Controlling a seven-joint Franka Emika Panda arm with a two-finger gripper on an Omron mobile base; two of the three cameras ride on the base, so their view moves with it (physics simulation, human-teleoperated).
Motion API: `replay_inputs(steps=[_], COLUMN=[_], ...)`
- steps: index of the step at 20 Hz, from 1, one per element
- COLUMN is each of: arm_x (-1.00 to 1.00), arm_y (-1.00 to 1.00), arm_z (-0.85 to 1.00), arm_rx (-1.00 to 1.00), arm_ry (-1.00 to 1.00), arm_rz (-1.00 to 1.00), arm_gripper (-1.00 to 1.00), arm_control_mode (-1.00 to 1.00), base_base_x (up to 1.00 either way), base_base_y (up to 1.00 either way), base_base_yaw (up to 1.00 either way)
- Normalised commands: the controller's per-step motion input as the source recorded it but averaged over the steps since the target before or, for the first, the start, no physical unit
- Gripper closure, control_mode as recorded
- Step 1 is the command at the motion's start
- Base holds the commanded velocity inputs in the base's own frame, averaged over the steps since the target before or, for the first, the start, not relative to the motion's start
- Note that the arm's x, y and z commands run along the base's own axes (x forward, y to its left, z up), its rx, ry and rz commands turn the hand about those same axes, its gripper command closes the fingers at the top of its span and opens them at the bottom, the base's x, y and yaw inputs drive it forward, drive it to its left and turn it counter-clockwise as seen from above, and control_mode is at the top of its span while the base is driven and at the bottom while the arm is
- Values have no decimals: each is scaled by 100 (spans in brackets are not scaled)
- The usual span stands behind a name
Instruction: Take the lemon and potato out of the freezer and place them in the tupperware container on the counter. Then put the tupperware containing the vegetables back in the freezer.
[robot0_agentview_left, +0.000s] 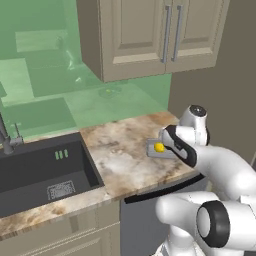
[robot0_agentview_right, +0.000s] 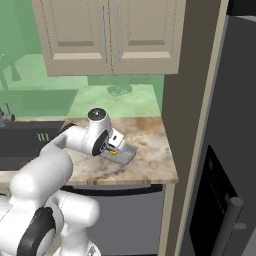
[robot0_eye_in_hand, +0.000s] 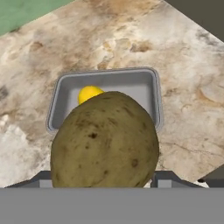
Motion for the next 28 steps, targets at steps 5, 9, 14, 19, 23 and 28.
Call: replay_inputs(steps=[5, 9, 14, 19, 23, 28], arm_x=[32, 38, 38, 28, 17, 18], arm_y=[-10, -5, -7, -2, -1, 0], arm_z=[-21, -14, -12, -17, -22, -29], arm_rx=[0, 0, 0, 0, 0, 0], arm_ry=[4, 9, 9, 6, 2, 0], arm_rz=[0, 0, 0, 0, 0, 0], arm_gripper=[100, 100, 100, 100, 100, 100], arm_control_mode=[-100, -100, -100, -100, -100, -100], base_base_x=[0, 0, 0, 0, 0, 0], base_base_y=[0, 0, 0, 0, 0, 0], base_base_yaw=[0, 0, 0, 0, 0, 0])
